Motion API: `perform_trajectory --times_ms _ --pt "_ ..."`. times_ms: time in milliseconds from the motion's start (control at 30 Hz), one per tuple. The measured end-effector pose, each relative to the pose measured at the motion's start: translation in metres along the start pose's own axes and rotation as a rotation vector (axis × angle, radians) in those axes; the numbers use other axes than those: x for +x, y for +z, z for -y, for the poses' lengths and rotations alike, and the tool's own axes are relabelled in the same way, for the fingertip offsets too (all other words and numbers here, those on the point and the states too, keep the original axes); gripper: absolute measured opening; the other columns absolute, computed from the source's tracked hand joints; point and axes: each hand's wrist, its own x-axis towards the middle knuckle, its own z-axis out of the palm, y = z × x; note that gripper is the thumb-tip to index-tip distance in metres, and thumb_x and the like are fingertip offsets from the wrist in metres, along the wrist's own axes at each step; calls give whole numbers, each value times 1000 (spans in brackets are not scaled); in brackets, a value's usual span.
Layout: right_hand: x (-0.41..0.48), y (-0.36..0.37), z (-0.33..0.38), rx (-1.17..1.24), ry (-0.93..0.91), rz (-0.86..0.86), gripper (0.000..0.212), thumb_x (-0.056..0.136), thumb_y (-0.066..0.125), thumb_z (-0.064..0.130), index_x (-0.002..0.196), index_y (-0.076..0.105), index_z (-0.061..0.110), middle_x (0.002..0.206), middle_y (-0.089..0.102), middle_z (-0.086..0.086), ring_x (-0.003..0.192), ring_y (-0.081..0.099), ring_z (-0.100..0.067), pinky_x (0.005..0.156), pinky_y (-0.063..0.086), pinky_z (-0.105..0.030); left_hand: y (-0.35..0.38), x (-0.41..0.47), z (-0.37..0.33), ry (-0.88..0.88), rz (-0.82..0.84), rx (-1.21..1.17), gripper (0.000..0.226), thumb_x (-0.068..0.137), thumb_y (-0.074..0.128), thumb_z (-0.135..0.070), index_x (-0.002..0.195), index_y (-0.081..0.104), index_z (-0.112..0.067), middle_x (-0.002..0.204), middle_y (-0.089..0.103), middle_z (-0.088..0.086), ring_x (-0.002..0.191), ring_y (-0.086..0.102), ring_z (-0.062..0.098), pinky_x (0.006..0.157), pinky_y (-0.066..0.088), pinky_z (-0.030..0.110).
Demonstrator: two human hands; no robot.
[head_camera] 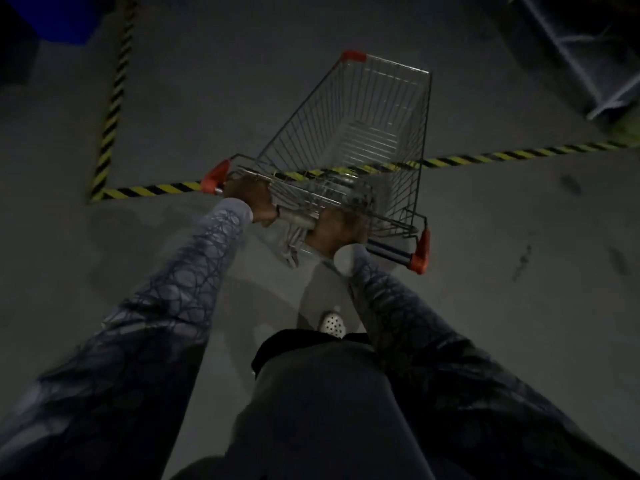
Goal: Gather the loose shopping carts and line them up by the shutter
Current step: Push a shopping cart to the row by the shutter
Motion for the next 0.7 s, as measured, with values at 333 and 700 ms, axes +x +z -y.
perform_trajectory --times_ms 333,700 --pt "80 -30 -38 -186 -69 -6 58 84 66 55 126 65 15 125 67 -16 114 65 -37 90 52 -43 -5 14 -24 -181 -135 -185 56 84 60 -54 123 68 -15 130 64 12 122 58 33 97 43 40" --pt "109 -18 -67 -311 -288 -35 46 67 75 53 107 75 31 96 77 -6 94 71 -31 89 47 -38 41 -31 -70 -282 -179 -272 52 87 51 -55 115 66 -14 117 69 12 108 65 34 86 49 38"
